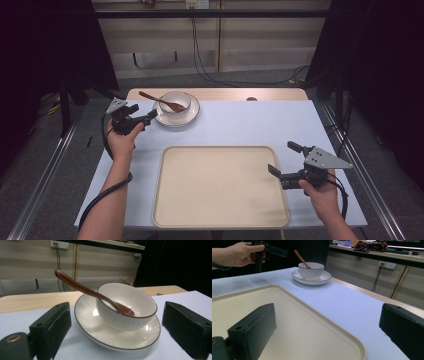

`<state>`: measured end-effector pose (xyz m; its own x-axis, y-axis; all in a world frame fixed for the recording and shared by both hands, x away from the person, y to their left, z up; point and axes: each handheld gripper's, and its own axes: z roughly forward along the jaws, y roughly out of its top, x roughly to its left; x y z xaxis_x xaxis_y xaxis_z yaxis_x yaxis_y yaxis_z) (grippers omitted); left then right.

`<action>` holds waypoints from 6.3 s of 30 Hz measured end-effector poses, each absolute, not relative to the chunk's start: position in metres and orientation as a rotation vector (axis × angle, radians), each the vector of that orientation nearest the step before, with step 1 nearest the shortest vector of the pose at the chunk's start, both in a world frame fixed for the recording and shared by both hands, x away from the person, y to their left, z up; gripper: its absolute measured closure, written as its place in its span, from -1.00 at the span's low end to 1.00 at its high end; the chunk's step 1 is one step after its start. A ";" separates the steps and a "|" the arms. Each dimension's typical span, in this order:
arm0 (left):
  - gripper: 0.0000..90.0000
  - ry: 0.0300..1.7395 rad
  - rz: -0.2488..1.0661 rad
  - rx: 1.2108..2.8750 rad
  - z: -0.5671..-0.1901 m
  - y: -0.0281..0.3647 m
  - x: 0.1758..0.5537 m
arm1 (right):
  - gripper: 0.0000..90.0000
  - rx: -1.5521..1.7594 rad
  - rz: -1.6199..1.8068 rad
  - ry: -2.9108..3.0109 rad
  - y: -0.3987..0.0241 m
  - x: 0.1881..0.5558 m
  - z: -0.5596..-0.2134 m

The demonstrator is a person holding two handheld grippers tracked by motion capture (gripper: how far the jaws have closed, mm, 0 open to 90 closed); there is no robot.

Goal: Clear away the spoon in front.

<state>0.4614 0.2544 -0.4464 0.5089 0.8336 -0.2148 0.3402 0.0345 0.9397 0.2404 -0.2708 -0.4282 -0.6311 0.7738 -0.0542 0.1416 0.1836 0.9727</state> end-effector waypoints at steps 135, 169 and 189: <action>0.85 0.864 0.261 1.503 -0.343 0.227 0.484 | -0.98 0.852 1.530 1.900 -0.276 0.241 -0.428; 0.85 0.705 0.105 1.621 -0.346 0.202 0.445 | -0.98 0.854 1.516 1.921 -0.273 0.241 -0.430; 0.85 0.610 0.019 1.658 -0.350 0.182 0.419 | -0.98 0.855 1.507 1.916 -0.273 0.241 -0.430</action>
